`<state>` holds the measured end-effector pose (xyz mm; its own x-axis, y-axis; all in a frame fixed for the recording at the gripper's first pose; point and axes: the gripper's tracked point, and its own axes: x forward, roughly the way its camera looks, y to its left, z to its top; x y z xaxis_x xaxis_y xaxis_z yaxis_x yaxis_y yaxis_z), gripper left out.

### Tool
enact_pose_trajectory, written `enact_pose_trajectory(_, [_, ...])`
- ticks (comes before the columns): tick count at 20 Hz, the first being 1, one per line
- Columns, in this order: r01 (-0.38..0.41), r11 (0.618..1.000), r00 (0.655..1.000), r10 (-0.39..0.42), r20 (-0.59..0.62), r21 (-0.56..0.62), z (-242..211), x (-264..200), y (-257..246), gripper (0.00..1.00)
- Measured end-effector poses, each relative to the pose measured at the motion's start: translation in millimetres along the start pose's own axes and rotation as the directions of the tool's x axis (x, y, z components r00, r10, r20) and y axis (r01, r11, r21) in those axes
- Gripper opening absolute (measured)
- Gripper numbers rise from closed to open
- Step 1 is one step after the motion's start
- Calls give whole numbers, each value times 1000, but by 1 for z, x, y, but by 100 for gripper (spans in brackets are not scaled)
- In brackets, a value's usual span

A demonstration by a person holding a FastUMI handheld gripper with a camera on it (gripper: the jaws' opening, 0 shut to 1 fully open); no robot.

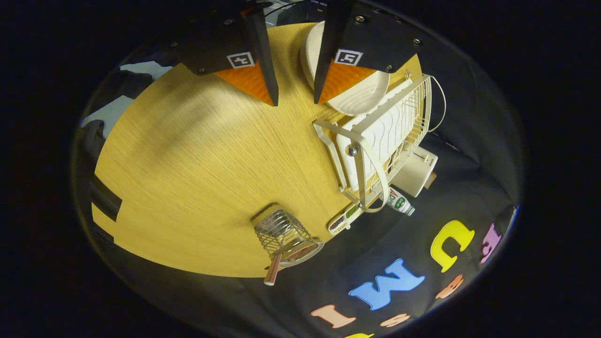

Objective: Take the plate from the dish rack, then take the spoon from the basket and place it into the plate.

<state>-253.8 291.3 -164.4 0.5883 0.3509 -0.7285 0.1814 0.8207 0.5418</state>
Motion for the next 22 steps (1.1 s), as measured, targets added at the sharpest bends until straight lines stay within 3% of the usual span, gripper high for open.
enact_pose_trajectory(4, [26, 999, 990, -30, 137, 30, 62, -3, 0, 47])
enact_pose_trajectory(11, [103, 989, 925, -135, 355, 108, 174, -2, -10, 47])
enact_pose_trajectory(18, [123, 972, 891, -197, 409, 200, 223, 26, -28, 47])
enact_pose_trajectory(22, [124, 968, 893, -204, 401, 217, 229, 44, -32, 47])
